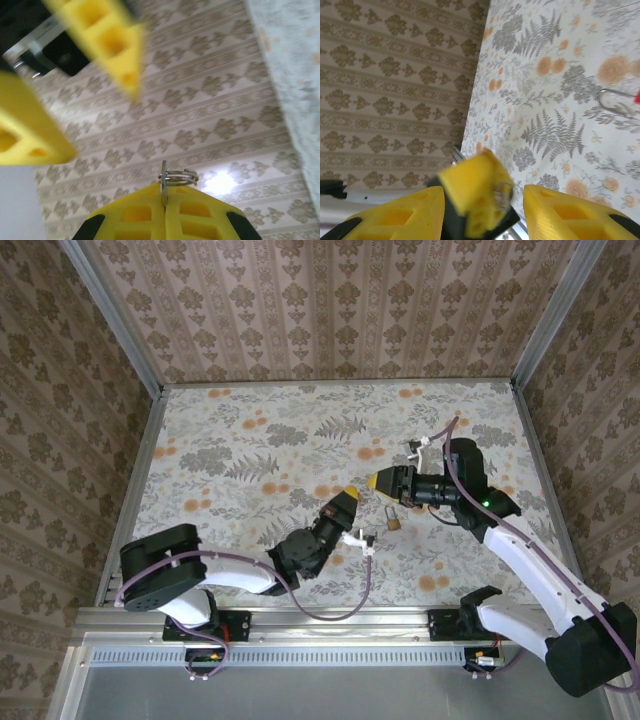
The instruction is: Unlock with the key
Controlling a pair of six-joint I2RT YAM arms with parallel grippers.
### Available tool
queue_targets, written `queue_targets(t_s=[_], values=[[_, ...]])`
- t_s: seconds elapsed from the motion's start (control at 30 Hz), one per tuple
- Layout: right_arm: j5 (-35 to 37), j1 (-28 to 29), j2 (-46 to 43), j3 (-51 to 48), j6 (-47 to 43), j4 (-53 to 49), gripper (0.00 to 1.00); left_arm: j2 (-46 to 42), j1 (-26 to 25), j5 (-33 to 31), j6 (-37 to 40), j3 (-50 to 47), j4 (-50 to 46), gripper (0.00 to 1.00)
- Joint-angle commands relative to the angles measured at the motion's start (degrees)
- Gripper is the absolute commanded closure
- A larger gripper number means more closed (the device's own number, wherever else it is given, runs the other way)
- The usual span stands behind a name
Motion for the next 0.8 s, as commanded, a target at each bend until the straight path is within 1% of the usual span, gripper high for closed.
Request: queue_targets(t_s=[0.0, 0.07, 0.1, 0.17, 0.23, 0.37, 0.53, 0.77], values=[[-0.77, -1.79, -0.68, -1.81, -0.98, -1.27, 0.54, 1.40, -1.05, -2.56, -0.96, -1.02, -4.35, 1.00], [-1.92, -2.33, -0.47, -3.47, -0.88, -0.07, 0.54, 2.84, -0.94, -3.07, -1.79, -0.63, -4.28, 1.00], [-2.57, -2.46, -0.29, -4.36, -0.60, 0.88, 0.54, 3.78, -0.86, -3.60, -1.33, -0.24, -3.06, 1.00], [-3.98, -2.47, 0.36, -6.09, 0.49, 3.54, 0.54, 6.54, -0.59, -4.18, 0.82, 0.62, 2.61, 1.00], [-5.46, -2.42, 1.15, -8.34, 2.28, 7.14, 0.55, 7.38, -0.16, -6.21, 1.01, 2.38, 2.91, 1.00], [-6.26, -2.21, 1.30, -11.12, 3.81, 11.22, 0.57, 4.85, -0.24, -6.76, -1.36, 3.70, 2.63, 1.00], [-7.54, -1.01, 1.74, -14.35, 10.94, 21.74, 0.61, 0.98, -0.28, -6.50, -3.95, 5.40, 2.54, 1.00], [-8.02, -0.79, 1.25, -15.10, 17.72, 31.59, 0.62, -0.45, -0.24, -6.57, -5.23, 5.30, 2.72, 1.00]])
